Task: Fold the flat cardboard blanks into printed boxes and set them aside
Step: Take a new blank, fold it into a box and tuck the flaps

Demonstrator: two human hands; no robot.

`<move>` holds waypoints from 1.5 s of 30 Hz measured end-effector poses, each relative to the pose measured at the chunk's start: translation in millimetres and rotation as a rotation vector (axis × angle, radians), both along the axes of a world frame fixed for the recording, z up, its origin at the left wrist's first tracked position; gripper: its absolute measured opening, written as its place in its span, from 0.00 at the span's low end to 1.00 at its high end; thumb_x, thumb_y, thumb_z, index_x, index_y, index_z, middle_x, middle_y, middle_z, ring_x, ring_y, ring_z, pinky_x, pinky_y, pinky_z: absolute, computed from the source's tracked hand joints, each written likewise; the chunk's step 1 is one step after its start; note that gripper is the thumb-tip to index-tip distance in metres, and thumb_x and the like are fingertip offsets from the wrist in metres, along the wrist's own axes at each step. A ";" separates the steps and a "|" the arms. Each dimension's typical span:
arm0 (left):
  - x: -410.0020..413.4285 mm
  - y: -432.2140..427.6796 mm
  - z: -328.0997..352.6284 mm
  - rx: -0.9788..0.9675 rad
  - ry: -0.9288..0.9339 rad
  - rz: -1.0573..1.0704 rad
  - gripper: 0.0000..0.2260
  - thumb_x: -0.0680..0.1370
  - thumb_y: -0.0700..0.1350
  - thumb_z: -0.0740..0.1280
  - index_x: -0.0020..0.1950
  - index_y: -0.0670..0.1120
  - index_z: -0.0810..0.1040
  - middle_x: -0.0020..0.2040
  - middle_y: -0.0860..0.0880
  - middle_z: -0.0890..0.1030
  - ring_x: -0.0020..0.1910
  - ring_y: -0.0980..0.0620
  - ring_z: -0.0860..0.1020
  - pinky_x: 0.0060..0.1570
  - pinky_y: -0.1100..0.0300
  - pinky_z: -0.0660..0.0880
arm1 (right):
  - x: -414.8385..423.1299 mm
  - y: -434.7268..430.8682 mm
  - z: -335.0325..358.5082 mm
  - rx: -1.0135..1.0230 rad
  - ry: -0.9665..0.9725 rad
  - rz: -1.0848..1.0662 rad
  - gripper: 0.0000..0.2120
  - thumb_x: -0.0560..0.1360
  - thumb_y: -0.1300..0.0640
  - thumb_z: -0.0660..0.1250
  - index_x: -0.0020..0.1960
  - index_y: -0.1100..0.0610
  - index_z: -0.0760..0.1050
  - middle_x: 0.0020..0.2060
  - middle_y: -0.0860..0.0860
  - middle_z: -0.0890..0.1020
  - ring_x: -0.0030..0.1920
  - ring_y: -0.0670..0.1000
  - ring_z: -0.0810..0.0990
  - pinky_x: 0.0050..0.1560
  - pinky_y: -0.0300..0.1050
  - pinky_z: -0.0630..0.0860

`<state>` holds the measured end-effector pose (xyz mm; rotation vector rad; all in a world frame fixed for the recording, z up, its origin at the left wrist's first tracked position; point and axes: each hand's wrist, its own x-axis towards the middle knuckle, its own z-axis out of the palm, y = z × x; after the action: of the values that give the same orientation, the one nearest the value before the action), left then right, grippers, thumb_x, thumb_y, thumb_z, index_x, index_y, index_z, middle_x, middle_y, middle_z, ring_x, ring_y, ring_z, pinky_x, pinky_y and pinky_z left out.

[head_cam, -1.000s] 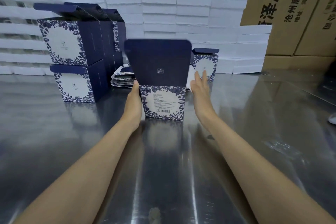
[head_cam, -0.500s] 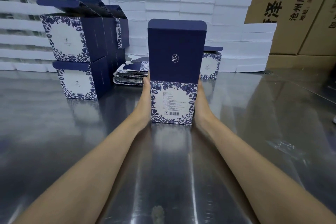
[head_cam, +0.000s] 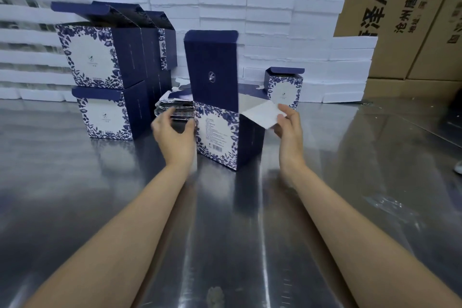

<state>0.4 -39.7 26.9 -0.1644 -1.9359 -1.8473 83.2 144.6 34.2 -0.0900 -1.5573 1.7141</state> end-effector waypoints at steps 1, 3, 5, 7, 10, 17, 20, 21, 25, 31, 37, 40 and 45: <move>-1.4 -0.7 -0.3 -0.003 -0.024 0.073 0.18 0.78 0.42 0.68 0.67 0.46 0.72 0.66 0.46 0.68 0.57 0.50 0.74 0.59 0.63 0.70 | -0.7 0.4 -1.2 0.018 0.015 -0.053 0.09 0.80 0.62 0.57 0.58 0.54 0.71 0.48 0.52 0.77 0.39 0.43 0.77 0.39 0.30 0.73; -5.1 0.4 -1.2 0.054 -0.100 0.038 0.14 0.81 0.42 0.63 0.66 0.45 0.72 0.65 0.44 0.68 0.52 0.47 0.76 0.57 0.62 0.71 | -2.3 -0.5 -1.1 0.026 0.009 -0.121 0.12 0.81 0.64 0.54 0.57 0.53 0.72 0.48 0.53 0.78 0.37 0.44 0.77 0.40 0.31 0.73; -4.9 4.3 -0.6 0.114 -0.152 -0.045 0.10 0.83 0.45 0.58 0.62 0.46 0.73 0.64 0.44 0.72 0.52 0.45 0.77 0.58 0.60 0.72 | -3.5 -1.3 0.7 -0.003 -0.048 -0.106 0.14 0.81 0.62 0.54 0.63 0.52 0.71 0.58 0.54 0.77 0.52 0.49 0.79 0.55 0.36 0.73; 0.1 10.0 -1.9 0.082 -0.147 -0.126 0.10 0.83 0.47 0.55 0.57 0.47 0.74 0.60 0.47 0.73 0.50 0.48 0.77 0.53 0.65 0.71 | -4.5 -0.2 -1.3 -0.004 -0.143 -0.019 0.19 0.82 0.61 0.53 0.72 0.51 0.65 0.67 0.51 0.72 0.66 0.50 0.71 0.69 0.42 0.63; 4.9 19.0 -8.7 -0.054 -0.161 -0.315 0.14 0.83 0.51 0.52 0.56 0.50 0.76 0.61 0.49 0.76 0.58 0.49 0.76 0.65 0.52 0.69 | -5.0 -0.8 -7.7 -0.001 -0.271 0.114 0.19 0.83 0.52 0.53 0.73 0.47 0.63 0.68 0.46 0.71 0.69 0.45 0.67 0.68 0.47 0.59; -7.6 9.6 -15.3 0.077 -0.283 -0.069 0.16 0.81 0.38 0.58 0.68 0.43 0.72 0.67 0.46 0.75 0.65 0.47 0.74 0.67 0.57 0.67 | -5.7 11.8 -10.4 -0.075 -0.136 -0.159 0.13 0.79 0.64 0.56 0.46 0.57 0.78 0.21 0.48 0.73 0.21 0.44 0.68 0.26 0.38 0.68; -9.0 6.5 -13.6 0.112 -0.276 0.016 0.13 0.81 0.39 0.57 0.63 0.46 0.75 0.63 0.45 0.76 0.58 0.47 0.76 0.62 0.53 0.72 | -9.0 12.3 -12.2 -0.037 -0.159 -0.213 0.10 0.79 0.63 0.59 0.57 0.56 0.76 0.44 0.51 0.78 0.40 0.44 0.75 0.44 0.37 0.70; -7.2 8.5 -11.9 0.114 -0.260 -0.007 0.12 0.81 0.41 0.57 0.60 0.46 0.77 0.60 0.46 0.78 0.54 0.48 0.77 0.58 0.54 0.73 | -9.9 12.2 -12.2 -0.013 -0.196 -0.192 0.12 0.80 0.61 0.60 0.61 0.55 0.74 0.51 0.50 0.77 0.48 0.44 0.75 0.50 0.37 0.69; -2.8 19.4 -8.6 0.222 -0.298 -0.306 0.15 0.83 0.51 0.55 0.49 0.49 0.80 0.49 0.48 0.83 0.41 0.53 0.80 0.41 0.58 0.75 | -10.3 3.5 -12.3 -0.039 -0.299 0.098 0.12 0.82 0.57 0.57 0.64 0.51 0.71 0.48 0.47 0.80 0.43 0.42 0.82 0.41 0.36 0.77; 4.5 16.4 -4.7 0.150 -0.275 -0.231 0.22 0.79 0.64 0.50 0.51 0.54 0.79 0.48 0.56 0.84 0.52 0.50 0.80 0.58 0.53 0.74 | -10.7 -3.0 -9.7 0.055 -0.223 -0.033 0.10 0.82 0.63 0.52 0.58 0.54 0.70 0.54 0.57 0.79 0.50 0.55 0.80 0.55 0.52 0.77; 24.3 15.9 3.8 -0.047 0.373 -0.400 0.24 0.81 0.57 0.54 0.75 0.51 0.63 0.71 0.55 0.71 0.70 0.59 0.68 0.67 0.64 0.65 | 0.3 -12.3 0.3 0.273 0.107 -0.069 0.15 0.79 0.46 0.52 0.65 0.37 0.63 0.65 0.35 0.69 0.71 0.46 0.66 0.74 0.45 0.61; 25.1 20.0 1.4 -0.170 0.466 -0.431 0.22 0.82 0.54 0.53 0.72 0.46 0.69 0.70 0.54 0.72 0.70 0.58 0.68 0.70 0.61 0.63 | 1.0 -16.3 1.2 0.416 0.148 -0.060 0.17 0.82 0.50 0.48 0.61 0.45 0.73 0.63 0.46 0.76 0.67 0.47 0.71 0.70 0.42 0.64; 16.3 17.0 2.9 -0.245 0.560 -0.312 0.19 0.83 0.52 0.48 0.52 0.45 0.76 0.53 0.59 0.75 0.58 0.61 0.71 0.59 0.70 0.64 | -1.1 -12.4 0.2 0.452 0.135 -0.092 0.21 0.82 0.52 0.47 0.48 0.58 0.77 0.51 0.47 0.77 0.57 0.42 0.74 0.62 0.36 0.66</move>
<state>16.7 -22.7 29.9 -0.9979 -1.7826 -1.5031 82.1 132.2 34.4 0.1768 -1.7683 1.2372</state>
